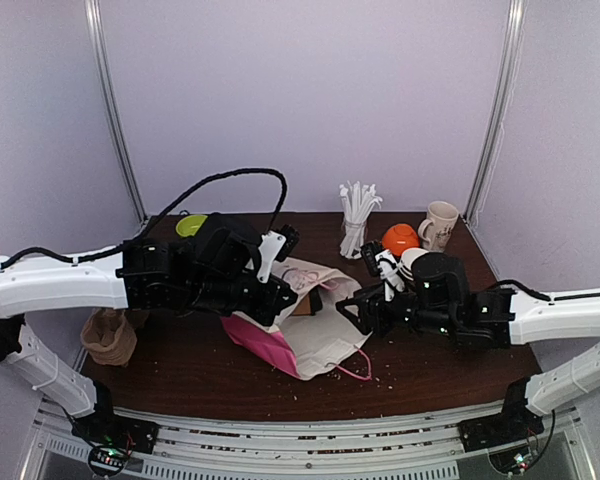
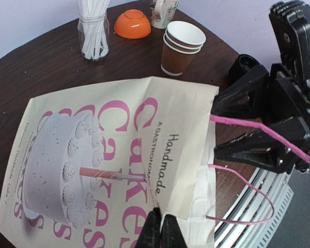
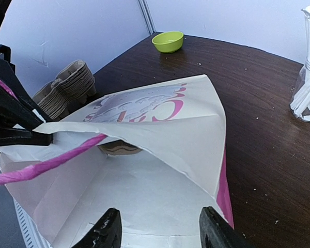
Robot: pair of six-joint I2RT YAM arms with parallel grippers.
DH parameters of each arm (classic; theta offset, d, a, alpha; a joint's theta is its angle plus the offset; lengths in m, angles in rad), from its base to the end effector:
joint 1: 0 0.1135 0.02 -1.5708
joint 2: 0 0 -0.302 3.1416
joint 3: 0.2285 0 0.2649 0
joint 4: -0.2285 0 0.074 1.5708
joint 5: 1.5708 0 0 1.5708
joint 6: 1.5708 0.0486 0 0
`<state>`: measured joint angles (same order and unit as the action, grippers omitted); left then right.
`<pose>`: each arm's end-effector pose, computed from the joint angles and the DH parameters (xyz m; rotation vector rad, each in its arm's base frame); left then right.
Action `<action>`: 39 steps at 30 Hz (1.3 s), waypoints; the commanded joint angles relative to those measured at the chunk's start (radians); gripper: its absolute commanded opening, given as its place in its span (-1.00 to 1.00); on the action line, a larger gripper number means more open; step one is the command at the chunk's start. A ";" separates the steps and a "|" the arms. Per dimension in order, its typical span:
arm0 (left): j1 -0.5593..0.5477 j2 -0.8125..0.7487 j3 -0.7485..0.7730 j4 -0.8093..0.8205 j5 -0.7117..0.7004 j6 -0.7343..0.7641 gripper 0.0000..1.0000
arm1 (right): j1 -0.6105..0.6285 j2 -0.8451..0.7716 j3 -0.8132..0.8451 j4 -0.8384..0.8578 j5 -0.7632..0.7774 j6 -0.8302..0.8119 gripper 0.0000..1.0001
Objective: Pack the takeout coffee
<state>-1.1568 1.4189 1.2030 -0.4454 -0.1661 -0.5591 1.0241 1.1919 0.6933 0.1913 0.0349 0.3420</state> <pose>0.1423 -0.3038 0.3405 0.5947 2.2520 -0.7341 0.1472 0.2387 0.2863 -0.6384 1.8744 0.8877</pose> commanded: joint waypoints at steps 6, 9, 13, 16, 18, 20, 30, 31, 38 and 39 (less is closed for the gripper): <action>0.028 0.047 0.123 0.005 0.004 -0.200 -1.00 | 0.012 0.097 0.017 0.210 -0.011 0.083 0.04; 0.055 0.058 0.136 0.010 0.036 -0.241 -1.00 | 0.013 0.129 0.018 0.242 0.025 0.113 0.04; 0.064 0.067 0.144 0.054 0.069 -0.256 -1.00 | 0.011 0.169 0.050 0.202 0.172 0.163 0.12; 0.065 0.089 0.156 0.062 0.086 -0.253 -1.00 | 0.007 0.211 0.084 0.175 0.227 0.178 0.22; 0.066 0.095 0.156 0.073 0.094 -0.250 -1.00 | 0.004 0.245 0.103 0.171 0.224 0.178 0.26; 0.069 0.099 0.162 0.075 0.093 -0.249 -1.00 | 0.003 0.278 0.114 0.177 0.208 0.175 0.26; 0.105 0.102 0.171 0.091 0.091 -0.292 -1.00 | 0.006 0.218 -0.034 0.382 0.153 0.144 0.29; 0.108 0.107 0.173 0.093 0.099 -0.295 -1.00 | 0.005 0.197 -0.051 0.397 0.137 0.129 0.29; 0.115 0.131 0.194 0.115 0.127 -0.299 -1.00 | 0.011 0.170 -0.040 0.267 0.051 -0.028 0.20; 0.115 0.133 0.198 0.116 0.130 -0.299 -1.00 | 0.012 0.176 -0.034 0.250 0.052 -0.048 0.19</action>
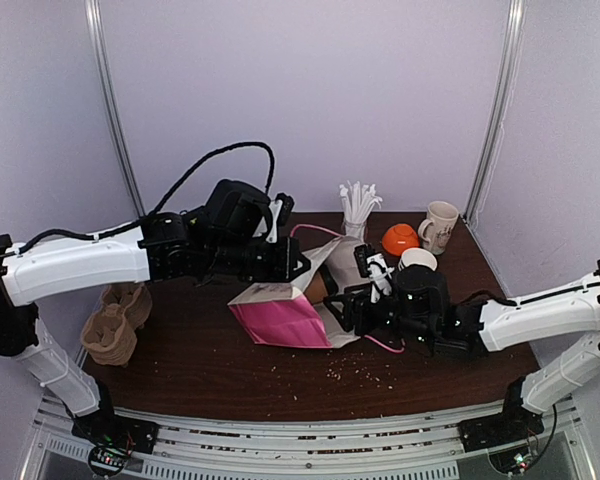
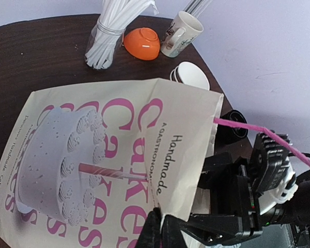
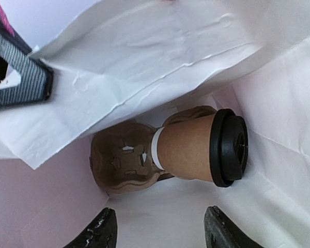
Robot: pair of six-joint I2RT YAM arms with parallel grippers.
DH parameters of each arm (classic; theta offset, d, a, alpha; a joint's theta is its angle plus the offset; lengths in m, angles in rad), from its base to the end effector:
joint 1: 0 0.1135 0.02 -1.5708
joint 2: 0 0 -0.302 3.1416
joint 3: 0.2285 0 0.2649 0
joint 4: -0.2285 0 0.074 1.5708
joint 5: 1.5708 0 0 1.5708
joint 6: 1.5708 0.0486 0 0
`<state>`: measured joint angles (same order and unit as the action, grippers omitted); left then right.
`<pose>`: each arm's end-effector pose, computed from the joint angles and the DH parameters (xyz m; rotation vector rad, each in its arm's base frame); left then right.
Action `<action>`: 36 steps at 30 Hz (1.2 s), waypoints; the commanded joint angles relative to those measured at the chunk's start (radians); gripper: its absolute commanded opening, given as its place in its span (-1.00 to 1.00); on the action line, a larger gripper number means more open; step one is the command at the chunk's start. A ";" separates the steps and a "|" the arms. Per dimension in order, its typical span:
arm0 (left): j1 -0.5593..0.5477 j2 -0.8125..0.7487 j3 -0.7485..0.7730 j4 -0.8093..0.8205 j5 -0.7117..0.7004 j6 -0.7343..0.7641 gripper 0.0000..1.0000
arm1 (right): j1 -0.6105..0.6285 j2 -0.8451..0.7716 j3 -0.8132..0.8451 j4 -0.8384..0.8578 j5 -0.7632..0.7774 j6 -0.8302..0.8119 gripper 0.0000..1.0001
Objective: Pack the takeout coffee
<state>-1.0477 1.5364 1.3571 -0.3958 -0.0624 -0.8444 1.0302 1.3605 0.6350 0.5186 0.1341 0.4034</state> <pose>0.1910 -0.3251 0.3617 0.1971 2.3215 -0.9844 0.1648 0.2619 0.2574 -0.4786 1.8070 0.9011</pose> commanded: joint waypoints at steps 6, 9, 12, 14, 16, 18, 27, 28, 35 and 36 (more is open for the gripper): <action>0.006 0.019 0.051 0.091 0.048 -0.002 -1.00 | 0.004 0.085 0.095 -0.152 -0.024 -0.171 0.19; 0.006 0.019 0.046 0.101 0.071 0.009 -1.00 | 0.003 0.132 0.146 -0.164 0.013 -0.160 0.19; 0.006 0.011 0.028 0.124 0.101 0.015 -1.00 | -0.008 0.165 0.163 -0.132 0.065 -0.127 0.20; 0.006 0.003 0.013 0.137 0.113 0.016 -1.00 | -0.020 0.180 0.161 -0.095 0.089 -0.099 0.22; 0.006 0.001 0.008 0.144 0.123 0.020 -1.00 | -0.028 0.195 0.156 -0.053 0.111 -0.080 0.27; 0.006 0.003 0.011 0.144 0.129 0.022 -1.00 | -0.027 0.206 0.145 -0.006 0.136 -0.059 0.30; 0.006 0.016 0.013 0.140 0.146 0.035 -1.00 | -0.052 0.223 0.095 0.118 0.210 0.008 0.39; 0.006 0.016 0.013 0.140 0.150 0.038 -1.00 | -0.060 0.225 0.093 0.121 0.202 0.018 0.41; 0.006 0.026 0.022 0.142 0.182 0.061 -1.00 | -0.111 0.243 0.078 0.128 0.168 0.077 0.54; 0.006 0.027 0.025 0.141 0.188 0.065 -1.00 | -0.113 0.248 0.078 0.128 0.166 0.077 0.55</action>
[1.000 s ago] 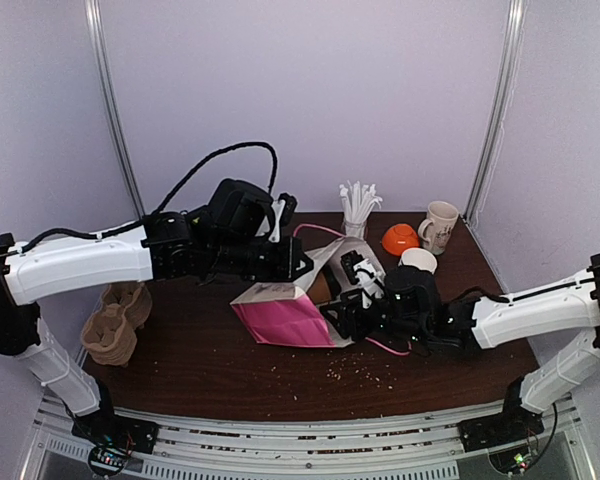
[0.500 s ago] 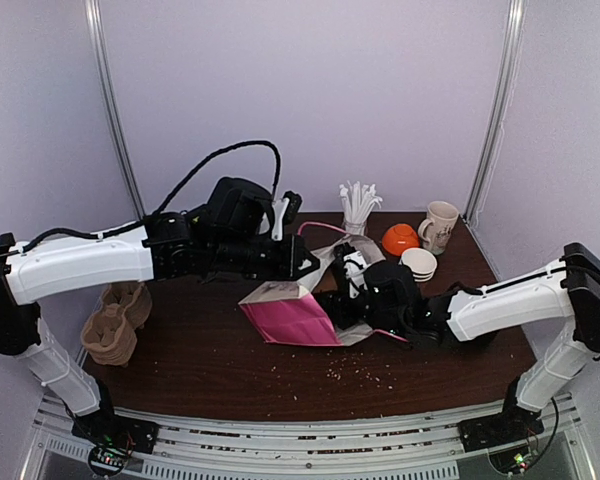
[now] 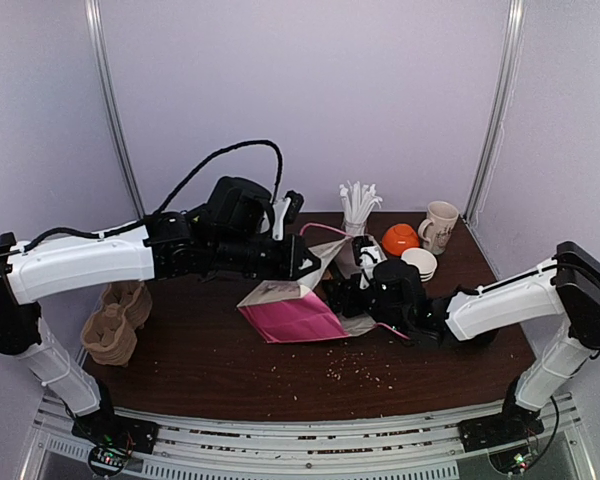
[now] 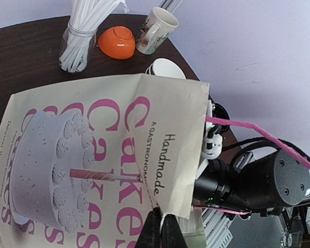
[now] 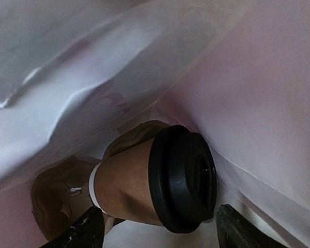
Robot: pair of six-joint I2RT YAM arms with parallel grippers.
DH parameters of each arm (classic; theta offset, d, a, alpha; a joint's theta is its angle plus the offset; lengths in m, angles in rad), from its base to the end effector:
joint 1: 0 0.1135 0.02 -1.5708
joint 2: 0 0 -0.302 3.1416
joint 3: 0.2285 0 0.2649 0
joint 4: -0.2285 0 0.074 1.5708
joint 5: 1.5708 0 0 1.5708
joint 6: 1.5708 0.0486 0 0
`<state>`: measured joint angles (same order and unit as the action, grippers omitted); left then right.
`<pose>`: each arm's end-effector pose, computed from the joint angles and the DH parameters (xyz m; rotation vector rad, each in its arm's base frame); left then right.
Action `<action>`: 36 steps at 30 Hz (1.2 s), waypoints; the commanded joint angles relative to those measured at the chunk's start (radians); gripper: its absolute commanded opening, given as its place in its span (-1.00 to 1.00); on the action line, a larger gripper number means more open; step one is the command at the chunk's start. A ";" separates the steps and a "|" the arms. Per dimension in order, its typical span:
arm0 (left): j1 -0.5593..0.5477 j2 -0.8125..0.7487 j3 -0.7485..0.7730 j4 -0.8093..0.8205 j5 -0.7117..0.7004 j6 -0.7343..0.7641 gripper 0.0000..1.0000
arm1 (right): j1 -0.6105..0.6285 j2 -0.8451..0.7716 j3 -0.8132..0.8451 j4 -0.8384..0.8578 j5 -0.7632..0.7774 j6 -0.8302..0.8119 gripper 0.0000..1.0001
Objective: Pack the takeout coffee
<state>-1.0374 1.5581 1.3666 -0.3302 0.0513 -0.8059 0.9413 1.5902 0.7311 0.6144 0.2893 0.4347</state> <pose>0.1947 -0.3346 0.3642 0.3014 2.2947 -1.1026 0.2213 0.2802 0.2300 -0.2601 1.8455 0.7100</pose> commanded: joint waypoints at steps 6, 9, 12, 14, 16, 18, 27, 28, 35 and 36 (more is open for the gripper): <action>-0.004 0.025 0.037 0.075 0.124 0.064 -1.00 | -0.036 0.069 0.006 0.027 -0.001 0.037 0.55; -0.004 0.035 0.044 0.076 0.152 0.074 -1.00 | -0.038 0.114 0.032 0.031 -0.044 0.014 0.53; -0.004 0.039 0.044 0.085 0.170 0.080 -1.00 | -0.037 0.151 0.045 0.046 -0.065 -0.008 0.51; -0.004 0.040 0.044 0.089 0.177 0.084 -1.00 | -0.038 0.167 0.046 0.069 -0.069 -0.023 0.51; -0.004 0.042 0.049 0.087 0.178 0.087 -1.00 | -0.038 0.184 0.054 0.086 -0.080 -0.035 0.50; -0.004 0.046 0.052 0.086 0.181 0.090 -1.00 | -0.038 0.201 0.068 0.094 -0.091 -0.039 0.47; -0.004 0.032 0.046 0.064 0.145 0.101 -1.00 | -0.036 0.242 0.107 0.097 -0.130 -0.014 -0.30; -0.004 0.029 0.045 0.058 0.137 0.104 -1.00 | -0.035 0.238 0.104 0.098 -0.134 -0.011 -0.34; -0.004 -0.011 0.002 0.005 0.025 0.130 -1.00 | -0.032 0.148 0.035 0.105 -0.172 -0.001 -0.65; -0.005 -0.018 -0.008 -0.004 0.005 0.134 -1.00 | -0.031 0.127 0.021 0.105 -0.176 -0.001 -0.69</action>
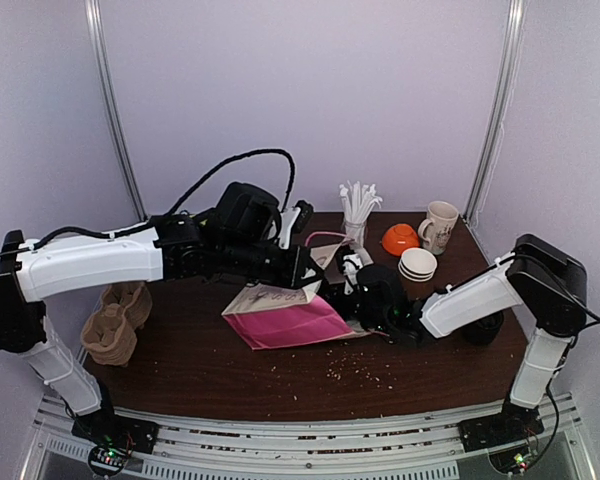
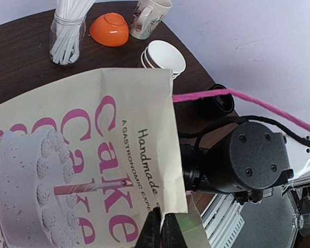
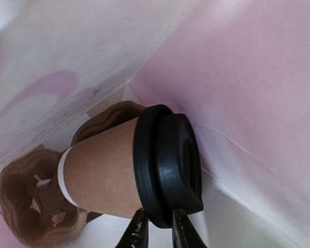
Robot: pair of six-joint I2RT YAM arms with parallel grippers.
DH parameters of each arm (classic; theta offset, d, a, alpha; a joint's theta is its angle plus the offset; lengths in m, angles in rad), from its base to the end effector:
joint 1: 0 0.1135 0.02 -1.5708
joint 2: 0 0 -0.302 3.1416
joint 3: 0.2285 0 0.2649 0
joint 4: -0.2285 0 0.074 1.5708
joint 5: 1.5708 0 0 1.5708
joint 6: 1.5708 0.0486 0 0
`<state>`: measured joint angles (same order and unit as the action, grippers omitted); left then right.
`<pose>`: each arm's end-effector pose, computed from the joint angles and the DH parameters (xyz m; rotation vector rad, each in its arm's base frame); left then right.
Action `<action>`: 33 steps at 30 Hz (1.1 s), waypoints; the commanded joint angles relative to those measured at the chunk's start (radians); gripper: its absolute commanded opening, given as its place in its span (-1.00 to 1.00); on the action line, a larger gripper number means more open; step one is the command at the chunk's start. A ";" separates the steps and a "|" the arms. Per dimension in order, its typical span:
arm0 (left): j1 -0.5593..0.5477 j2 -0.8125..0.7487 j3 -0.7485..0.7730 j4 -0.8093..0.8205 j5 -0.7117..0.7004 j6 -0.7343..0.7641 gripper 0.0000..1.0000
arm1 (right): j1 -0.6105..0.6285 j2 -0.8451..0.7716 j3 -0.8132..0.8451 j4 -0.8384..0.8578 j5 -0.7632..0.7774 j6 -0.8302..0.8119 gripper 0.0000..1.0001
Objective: Pack the takeout coffee
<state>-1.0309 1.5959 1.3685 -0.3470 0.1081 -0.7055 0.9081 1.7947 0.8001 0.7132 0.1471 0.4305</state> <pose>0.1986 -0.3417 0.3492 0.4511 2.3189 -1.0628 0.2488 0.3072 0.1904 -0.3512 1.8930 0.7857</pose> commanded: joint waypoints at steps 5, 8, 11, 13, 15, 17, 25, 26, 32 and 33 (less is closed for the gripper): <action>-0.009 -0.068 -0.052 -0.014 -0.136 0.052 -1.00 | 0.015 -0.170 -0.116 -0.004 -0.051 0.009 -0.79; -0.008 -0.063 -0.063 -0.026 -0.157 0.055 -1.00 | 0.024 -0.219 -0.152 -0.010 -0.047 0.008 -0.85; -0.006 -0.059 -0.071 -0.027 -0.165 0.054 -1.00 | 0.028 -0.264 -0.182 -0.014 -0.036 0.010 -0.89; -0.006 -0.056 -0.069 -0.028 -0.167 0.055 -1.00 | 0.029 -0.284 -0.193 -0.020 -0.032 0.010 -0.91; -0.006 -0.055 -0.069 -0.028 -0.169 0.053 -1.00 | 0.029 -0.298 -0.205 -0.023 -0.024 0.008 -0.95; -0.005 -0.054 -0.069 -0.030 -0.171 0.053 -1.00 | 0.029 -0.307 -0.211 -0.025 -0.018 0.006 -0.98; 0.005 -0.051 -0.048 -0.090 -0.238 0.013 -1.00 | 0.035 -0.417 -0.234 -0.073 -0.023 0.012 -0.99; 0.008 -0.053 -0.048 -0.095 -0.251 0.008 -1.00 | 0.036 -0.444 -0.237 -0.104 -0.026 0.010 -1.00; 0.030 -0.078 -0.057 -0.114 -0.301 -0.010 -1.00 | 0.039 -0.644 -0.251 -0.295 -0.008 -0.024 -1.00; 0.033 -0.083 -0.062 -0.115 -0.306 -0.009 -1.00 | 0.038 -0.678 -0.250 -0.326 -0.002 -0.030 -1.00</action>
<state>-1.0180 1.5448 1.3056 -0.4107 -0.1379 -0.6979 0.9424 1.2381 0.5503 0.4911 0.1104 0.4213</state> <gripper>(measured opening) 0.013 0.074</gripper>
